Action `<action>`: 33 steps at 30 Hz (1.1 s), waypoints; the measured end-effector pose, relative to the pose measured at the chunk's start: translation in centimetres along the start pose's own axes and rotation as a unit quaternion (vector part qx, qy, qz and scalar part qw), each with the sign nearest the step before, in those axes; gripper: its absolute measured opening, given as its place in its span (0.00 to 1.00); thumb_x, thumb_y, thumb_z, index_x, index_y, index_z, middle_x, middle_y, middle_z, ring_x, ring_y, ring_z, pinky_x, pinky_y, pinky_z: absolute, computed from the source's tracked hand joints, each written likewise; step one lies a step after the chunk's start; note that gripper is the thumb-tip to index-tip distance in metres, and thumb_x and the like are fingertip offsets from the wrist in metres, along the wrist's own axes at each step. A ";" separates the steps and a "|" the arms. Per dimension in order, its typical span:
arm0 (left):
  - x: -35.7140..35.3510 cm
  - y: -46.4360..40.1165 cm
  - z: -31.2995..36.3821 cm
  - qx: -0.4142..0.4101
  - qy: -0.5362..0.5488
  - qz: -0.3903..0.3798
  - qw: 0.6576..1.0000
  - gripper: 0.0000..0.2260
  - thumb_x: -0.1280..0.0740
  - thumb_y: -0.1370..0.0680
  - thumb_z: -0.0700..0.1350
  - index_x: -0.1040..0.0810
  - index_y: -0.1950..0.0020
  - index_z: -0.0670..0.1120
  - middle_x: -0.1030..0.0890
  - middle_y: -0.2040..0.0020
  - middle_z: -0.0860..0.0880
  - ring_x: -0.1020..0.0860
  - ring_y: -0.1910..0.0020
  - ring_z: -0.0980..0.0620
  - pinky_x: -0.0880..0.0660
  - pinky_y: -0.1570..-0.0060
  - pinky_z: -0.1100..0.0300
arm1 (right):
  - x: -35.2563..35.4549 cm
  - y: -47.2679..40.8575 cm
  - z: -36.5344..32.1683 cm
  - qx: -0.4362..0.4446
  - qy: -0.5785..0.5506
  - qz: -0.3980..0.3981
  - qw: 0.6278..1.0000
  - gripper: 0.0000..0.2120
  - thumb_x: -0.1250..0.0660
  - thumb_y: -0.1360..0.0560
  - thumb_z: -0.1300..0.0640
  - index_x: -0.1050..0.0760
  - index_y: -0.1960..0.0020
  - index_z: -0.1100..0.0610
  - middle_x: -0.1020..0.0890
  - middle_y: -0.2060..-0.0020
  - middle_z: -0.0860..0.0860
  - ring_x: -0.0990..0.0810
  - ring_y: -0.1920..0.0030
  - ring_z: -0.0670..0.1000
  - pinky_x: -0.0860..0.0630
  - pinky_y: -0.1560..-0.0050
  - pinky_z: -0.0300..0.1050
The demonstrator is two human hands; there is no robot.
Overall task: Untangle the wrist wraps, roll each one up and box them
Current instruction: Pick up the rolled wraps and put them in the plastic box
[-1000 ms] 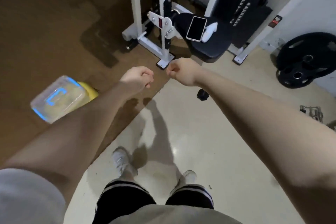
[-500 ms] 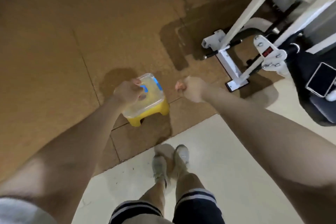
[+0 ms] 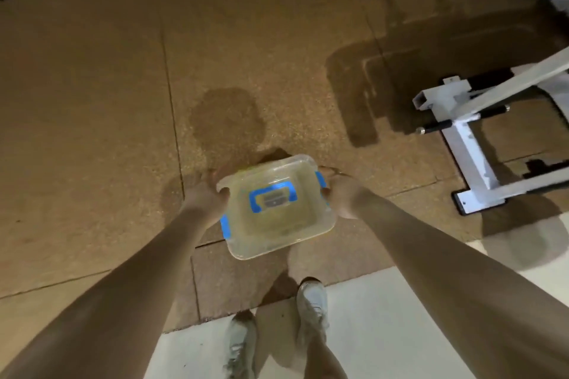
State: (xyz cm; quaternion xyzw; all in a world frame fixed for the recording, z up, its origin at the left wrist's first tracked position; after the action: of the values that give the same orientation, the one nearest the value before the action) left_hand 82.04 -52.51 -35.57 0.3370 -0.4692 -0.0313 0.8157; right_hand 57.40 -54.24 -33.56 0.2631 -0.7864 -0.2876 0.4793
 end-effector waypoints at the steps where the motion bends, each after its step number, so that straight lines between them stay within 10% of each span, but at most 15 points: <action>1: -0.8 -0.5 -0.8 0.012 -0.011 -0.001 1.000 0.26 0.39 0.19 0.47 0.42 0.23 0.43 0.39 0.25 0.40 0.38 0.27 0.40 0.39 0.31 0.50 | -0.9 -1.1 0.5 -0.017 -0.004 0.007 1.000 0.23 0.46 0.21 0.57 0.40 0.26 0.51 0.26 0.35 0.57 0.26 0.38 0.59 0.29 0.37 0.49; 8: -7.6 -2.9 -6.6 0.110 0.128 -0.087 0.982 0.24 0.41 0.20 0.56 0.26 0.37 0.37 0.21 0.48 0.40 0.21 0.51 0.42 0.23 0.50 0.51 | -7.2 -5.2 4.2 -0.159 -0.056 0.069 0.983 0.23 0.47 0.19 0.61 0.48 0.26 0.62 0.30 0.33 0.62 0.30 0.34 0.62 0.31 0.41 0.50; 22: -9.1 -4.4 -7.7 -0.008 0.183 0.015 0.983 0.19 0.46 0.16 0.51 0.31 0.28 0.45 0.23 0.38 0.42 0.24 0.41 0.40 0.33 0.53 0.57 | -10.4 -5.6 6.8 -0.150 -0.150 0.226 0.951 0.18 0.45 0.18 0.49 0.30 0.32 0.55 0.21 0.42 0.60 0.24 0.42 0.62 0.29 0.47 0.49; 29: -9.7 -5.3 -9.0 0.078 0.371 0.011 0.925 0.13 0.49 0.16 0.47 0.27 0.41 0.45 0.22 0.54 0.46 0.24 0.54 0.47 0.26 0.46 0.50 | -11.5 -5.3 7.9 -0.152 -0.216 0.255 0.930 0.16 0.45 0.18 0.54 0.25 0.35 0.58 0.20 0.44 0.60 0.23 0.43 0.61 0.29 0.47 0.47; 33: -11.1 -5.8 -10.6 0.113 0.387 -0.012 0.915 0.16 0.49 0.16 0.47 0.29 0.34 0.43 0.21 0.47 0.43 0.22 0.48 0.43 0.26 0.51 0.51 | -12.1 -6.0 9.3 -0.195 -0.345 0.257 0.881 0.16 0.48 0.18 0.57 0.28 0.35 0.60 0.21 0.45 0.59 0.22 0.43 0.62 0.25 0.42 0.52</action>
State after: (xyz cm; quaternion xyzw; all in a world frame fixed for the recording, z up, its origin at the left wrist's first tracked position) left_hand 85.70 -47.41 -50.66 0.4179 -0.1132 0.1450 0.8897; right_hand 54.70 -48.18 -48.55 -0.1627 -0.8703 -0.3743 0.2758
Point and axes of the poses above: each hand's wrist, its own y-axis away from the middle knuckle, its own x-axis out of the back of the hand, z = x × y, the point moved 4 cm from there along -y, towards the middle knuckle
